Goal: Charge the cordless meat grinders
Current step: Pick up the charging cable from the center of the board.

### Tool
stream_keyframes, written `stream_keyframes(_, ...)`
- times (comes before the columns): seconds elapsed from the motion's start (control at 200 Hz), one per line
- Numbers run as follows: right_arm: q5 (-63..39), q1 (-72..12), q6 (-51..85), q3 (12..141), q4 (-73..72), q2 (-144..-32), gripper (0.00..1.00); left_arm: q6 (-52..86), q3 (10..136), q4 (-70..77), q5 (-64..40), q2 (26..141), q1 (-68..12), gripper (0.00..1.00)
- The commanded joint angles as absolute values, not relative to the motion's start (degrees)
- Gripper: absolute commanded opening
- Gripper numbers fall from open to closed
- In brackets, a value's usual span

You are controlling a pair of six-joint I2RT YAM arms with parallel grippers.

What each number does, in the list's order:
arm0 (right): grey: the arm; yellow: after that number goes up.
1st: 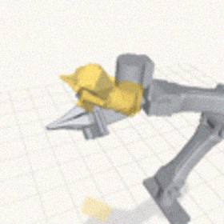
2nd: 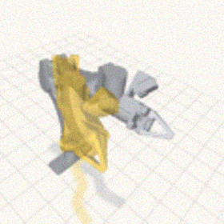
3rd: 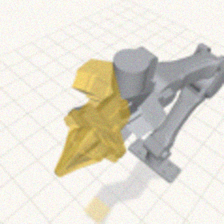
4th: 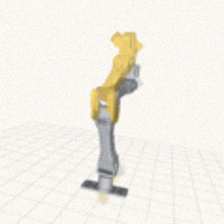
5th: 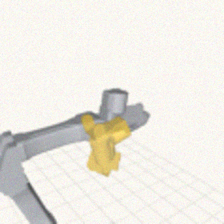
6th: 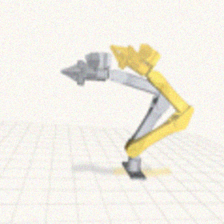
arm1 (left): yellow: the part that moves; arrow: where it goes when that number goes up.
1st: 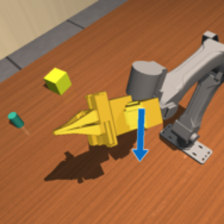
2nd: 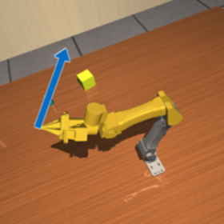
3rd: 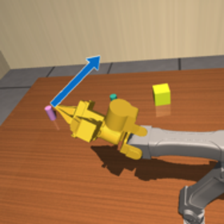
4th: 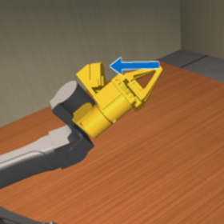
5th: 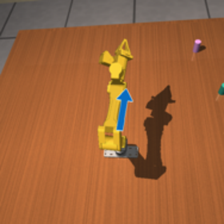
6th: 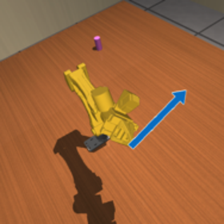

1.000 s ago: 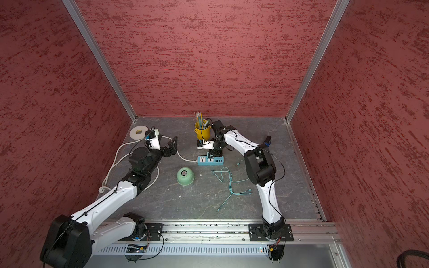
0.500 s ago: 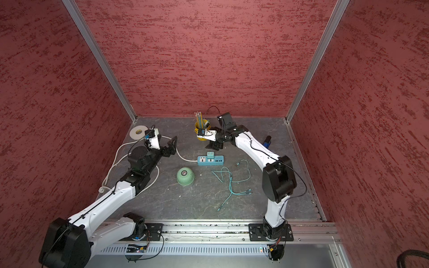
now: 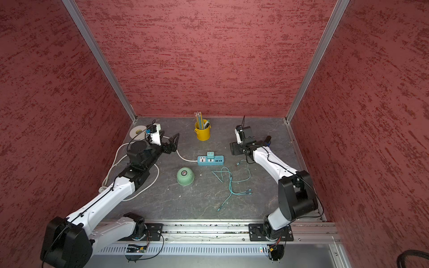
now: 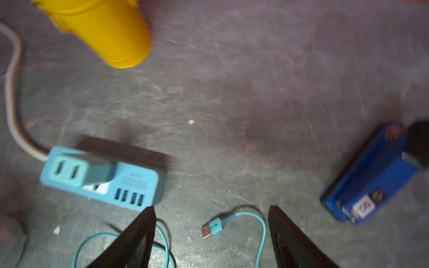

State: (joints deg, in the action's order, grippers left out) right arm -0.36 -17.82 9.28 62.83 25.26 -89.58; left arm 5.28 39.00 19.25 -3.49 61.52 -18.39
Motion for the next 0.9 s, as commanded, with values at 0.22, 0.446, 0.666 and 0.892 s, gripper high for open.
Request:
stream_keyframes(0.22, 2.13, -16.73, 36.17, 43.38, 22.33, -78.22, 0.71, 6.77, 39.99, 17.60, -5.15, 60.12, -20.16, 0.90)
stream_keyframes(0.446, 5.84, -14.97, 41.74, 40.39, 24.90, -78.96, 0.61, 7.45, 40.33, 17.67, -4.66, 60.12, -21.63, 0.89)
stream_keyframes(0.666, 1.37, -13.53, 42.14, 38.22, 21.90, -80.16, 0.47, 7.90, 40.53, 17.90, -4.46, 60.21, -22.57, 0.89)
stream_keyframes(0.892, -0.15, -12.50, 42.92, 35.61, 19.30, -81.66, 0.36, 7.96, 41.12, 17.91, -4.59, 60.90, -22.94, 0.89)
